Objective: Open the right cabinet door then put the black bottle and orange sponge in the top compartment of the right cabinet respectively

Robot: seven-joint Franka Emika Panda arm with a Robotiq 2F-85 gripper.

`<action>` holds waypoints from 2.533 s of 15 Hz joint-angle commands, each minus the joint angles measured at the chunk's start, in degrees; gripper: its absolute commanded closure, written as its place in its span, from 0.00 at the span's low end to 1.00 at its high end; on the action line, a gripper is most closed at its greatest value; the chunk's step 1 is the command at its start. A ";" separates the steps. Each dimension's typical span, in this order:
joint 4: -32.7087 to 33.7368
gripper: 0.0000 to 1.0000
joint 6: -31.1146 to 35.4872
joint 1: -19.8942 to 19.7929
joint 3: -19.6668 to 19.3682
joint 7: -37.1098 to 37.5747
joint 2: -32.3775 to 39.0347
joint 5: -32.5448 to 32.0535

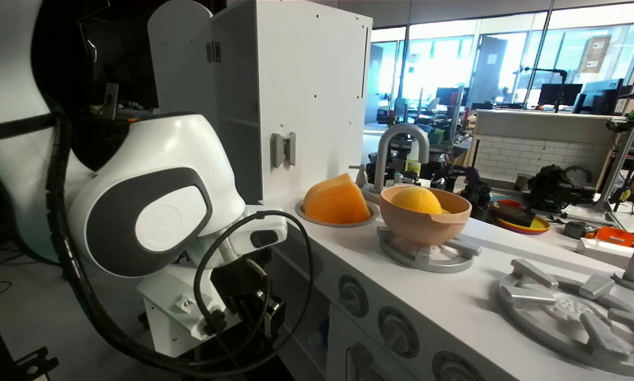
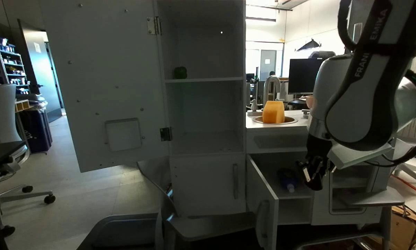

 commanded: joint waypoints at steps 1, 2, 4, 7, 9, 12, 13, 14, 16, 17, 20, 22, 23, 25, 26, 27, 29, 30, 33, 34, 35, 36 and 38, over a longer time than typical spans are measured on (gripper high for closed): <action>4.92 0.89 5.64 -0.29 0.76 0.56 7.20 3.84; 5.50 0.89 6.45 1.37 -0.11 0.97 8.07 4.92; 7.65 0.89 10.50 0.90 0.52 0.25 12.25 6.93; 9.40 0.89 17.04 1.48 0.35 -1.42 16.42 9.78; 11.23 0.89 20.34 2.42 -0.22 -3.02 18.78 11.59; 13.54 0.89 24.19 1.87 -0.20 -6.55 20.37 12.69; 14.99 0.89 25.34 0.82 0.15 -7.75 21.55 12.48; 15.53 0.89 25.31 1.78 -0.48 -8.48 21.47 13.07; 18.41 0.89 26.33 1.29 -0.55 -9.91 23.33 12.90; 19.24 0.89 25.97 2.11 -1.11 -10.51 23.29 13.34; 22.36 0.89 26.32 2.77 -1.67 -12.17 25.49 13.45; 24.52 0.89 27.84 2.47 -1.53 -13.00 28.24 13.25; 24.88 0.89 28.13 3.41 -2.03 -13.25 28.78 13.82; 26.97 0.89 29.52 3.53 -2.17 -13.66 31.49 14.28; 27.87 0.89 29.79 4.43 -2.77 -13.69 32.33 15.18; 29.36 0.89 30.12 4.84 -3.16 -13.67 33.83 16.00; 32.10 0.89 29.93 6.08 -4.28 -13.72 36.09 17.90; 33.76 0.89 30.37 6.43 -4.67 -13.73 37.70 18.82; 37.30 0.89 30.54 8.75 -6.70 -13.88 40.85 21.96; 37.83 0.89 30.66 9.56 -7.36 -13.90 41.48 23.02; 38.38 0.89 30.27 10.70 -8.23 -13.97 41.87 24.16; 39.60 0.89 30.64 10.79 -8.61 -13.86 43.12 24.94; 40.66 0.39 29.76 12.76 -10.34 -13.74 44.00 27.58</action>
